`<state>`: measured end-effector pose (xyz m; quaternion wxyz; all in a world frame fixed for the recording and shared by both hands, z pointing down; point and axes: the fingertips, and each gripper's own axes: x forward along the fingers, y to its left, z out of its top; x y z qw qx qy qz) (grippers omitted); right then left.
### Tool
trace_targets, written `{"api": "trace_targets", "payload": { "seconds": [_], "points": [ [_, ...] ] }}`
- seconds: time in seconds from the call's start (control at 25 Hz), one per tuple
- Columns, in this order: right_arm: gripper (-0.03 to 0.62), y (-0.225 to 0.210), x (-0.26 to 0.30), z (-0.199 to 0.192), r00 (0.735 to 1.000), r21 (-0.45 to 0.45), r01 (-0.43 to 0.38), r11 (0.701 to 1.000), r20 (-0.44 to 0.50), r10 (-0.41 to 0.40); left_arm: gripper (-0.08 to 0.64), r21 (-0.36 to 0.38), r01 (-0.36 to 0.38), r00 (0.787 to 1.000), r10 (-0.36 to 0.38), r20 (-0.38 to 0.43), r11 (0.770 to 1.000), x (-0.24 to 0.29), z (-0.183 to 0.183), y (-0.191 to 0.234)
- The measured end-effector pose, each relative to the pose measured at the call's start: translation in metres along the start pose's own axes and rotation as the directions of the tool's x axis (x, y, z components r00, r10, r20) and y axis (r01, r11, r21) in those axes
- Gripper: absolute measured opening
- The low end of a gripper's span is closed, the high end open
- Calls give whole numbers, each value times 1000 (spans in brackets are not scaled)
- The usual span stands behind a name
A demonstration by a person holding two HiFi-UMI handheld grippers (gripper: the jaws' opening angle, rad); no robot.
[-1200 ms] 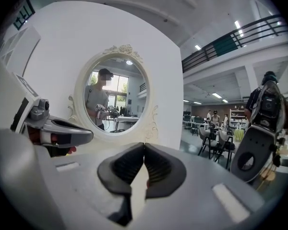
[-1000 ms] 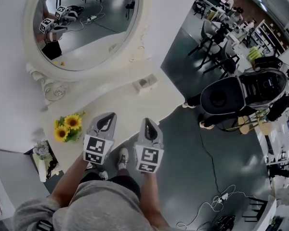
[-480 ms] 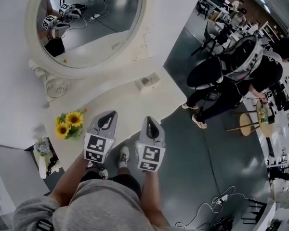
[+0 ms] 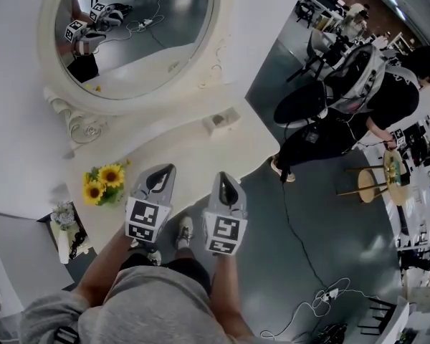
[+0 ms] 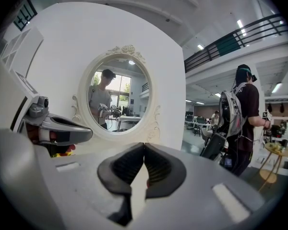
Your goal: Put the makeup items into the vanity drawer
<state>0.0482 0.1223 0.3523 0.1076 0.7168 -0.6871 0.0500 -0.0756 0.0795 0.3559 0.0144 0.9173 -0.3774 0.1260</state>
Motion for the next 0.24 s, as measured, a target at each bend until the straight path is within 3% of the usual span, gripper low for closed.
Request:
{"api": "trace_targets", "payload": {
  "seconds": [0.24],
  "points": [
    [6,-1,2,-8,1000,-1,4,1000,-16,-4,11,-1,1,1000,-1,-3,1000,1,-2,0]
  ]
}}
